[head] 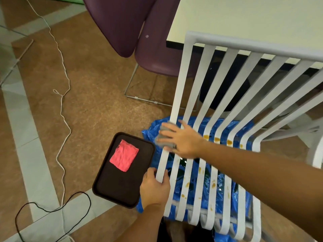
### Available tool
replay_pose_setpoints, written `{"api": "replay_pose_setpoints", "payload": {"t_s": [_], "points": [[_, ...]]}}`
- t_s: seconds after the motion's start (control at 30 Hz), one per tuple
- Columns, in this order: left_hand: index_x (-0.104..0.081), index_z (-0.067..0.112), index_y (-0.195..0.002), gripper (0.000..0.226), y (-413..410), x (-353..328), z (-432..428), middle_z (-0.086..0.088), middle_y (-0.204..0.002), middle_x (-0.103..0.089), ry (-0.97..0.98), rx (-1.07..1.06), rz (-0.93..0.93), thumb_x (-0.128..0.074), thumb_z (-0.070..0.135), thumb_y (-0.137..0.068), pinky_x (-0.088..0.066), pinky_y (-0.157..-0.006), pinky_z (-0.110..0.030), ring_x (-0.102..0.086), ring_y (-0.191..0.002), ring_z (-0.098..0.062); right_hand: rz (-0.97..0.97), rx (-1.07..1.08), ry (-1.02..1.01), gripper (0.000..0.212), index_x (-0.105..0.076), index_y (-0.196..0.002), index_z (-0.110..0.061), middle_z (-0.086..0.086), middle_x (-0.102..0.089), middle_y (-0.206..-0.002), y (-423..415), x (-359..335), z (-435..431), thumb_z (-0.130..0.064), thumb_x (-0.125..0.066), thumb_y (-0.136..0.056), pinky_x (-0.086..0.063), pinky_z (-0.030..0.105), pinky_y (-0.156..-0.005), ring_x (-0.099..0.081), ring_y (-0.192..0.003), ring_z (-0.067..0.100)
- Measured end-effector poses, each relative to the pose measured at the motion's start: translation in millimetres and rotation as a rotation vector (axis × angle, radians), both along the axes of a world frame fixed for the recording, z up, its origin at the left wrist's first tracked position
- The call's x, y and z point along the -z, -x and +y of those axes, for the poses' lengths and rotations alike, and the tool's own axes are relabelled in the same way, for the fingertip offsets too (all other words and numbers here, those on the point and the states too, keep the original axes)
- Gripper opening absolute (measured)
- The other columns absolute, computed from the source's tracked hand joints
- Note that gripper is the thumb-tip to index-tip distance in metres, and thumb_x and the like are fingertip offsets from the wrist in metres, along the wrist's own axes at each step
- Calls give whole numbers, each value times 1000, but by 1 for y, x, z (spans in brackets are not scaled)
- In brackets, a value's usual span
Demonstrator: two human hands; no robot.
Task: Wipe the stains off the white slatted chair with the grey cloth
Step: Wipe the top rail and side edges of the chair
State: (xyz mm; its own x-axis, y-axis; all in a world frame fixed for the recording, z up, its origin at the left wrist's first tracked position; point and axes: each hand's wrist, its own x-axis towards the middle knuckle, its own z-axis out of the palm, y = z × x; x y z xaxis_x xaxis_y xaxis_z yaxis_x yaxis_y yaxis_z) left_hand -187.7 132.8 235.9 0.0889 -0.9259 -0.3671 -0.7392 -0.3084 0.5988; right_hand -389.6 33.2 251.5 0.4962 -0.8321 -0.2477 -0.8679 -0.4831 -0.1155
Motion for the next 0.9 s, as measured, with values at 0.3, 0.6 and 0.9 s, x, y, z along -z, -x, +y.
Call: {"api": "replay_pose_setpoints", "payload": {"t_s": [0.3, 0.6, 0.9], "points": [[-64, 23, -112, 29, -2, 5, 0, 6, -100, -66, 46, 82, -23, -67, 44, -92, -60, -78, -41, -66, -88, -18, 271, 301, 308, 52, -36, -152, -32, 0, -10, -168, 66, -72, -109, -48, -24, -104, -33, 53, -102, 6, -154, 24], [-47, 23, -129, 54, -2, -2, -2, 4, -112, -55, -4, -49, 101, -75, 38, -86, -53, -82, -40, -60, -98, -20, -281, 438, -179, 52, -41, -149, -38, -12, -8, -166, -53, 9, 40, -55, -21, -104, -28, 56, -116, 27, -149, 16], [-44, 16, -132, 44, -9, 1, 2, 1, -121, -47, 121, -19, 185, -49, 17, -88, -51, -85, -37, -56, -103, -21, -327, 254, -217, 44, -35, -147, -51, -19, -14, -165, -48, 7, 62, -55, -21, -106, -18, 53, -119, 20, -150, 8]]}}
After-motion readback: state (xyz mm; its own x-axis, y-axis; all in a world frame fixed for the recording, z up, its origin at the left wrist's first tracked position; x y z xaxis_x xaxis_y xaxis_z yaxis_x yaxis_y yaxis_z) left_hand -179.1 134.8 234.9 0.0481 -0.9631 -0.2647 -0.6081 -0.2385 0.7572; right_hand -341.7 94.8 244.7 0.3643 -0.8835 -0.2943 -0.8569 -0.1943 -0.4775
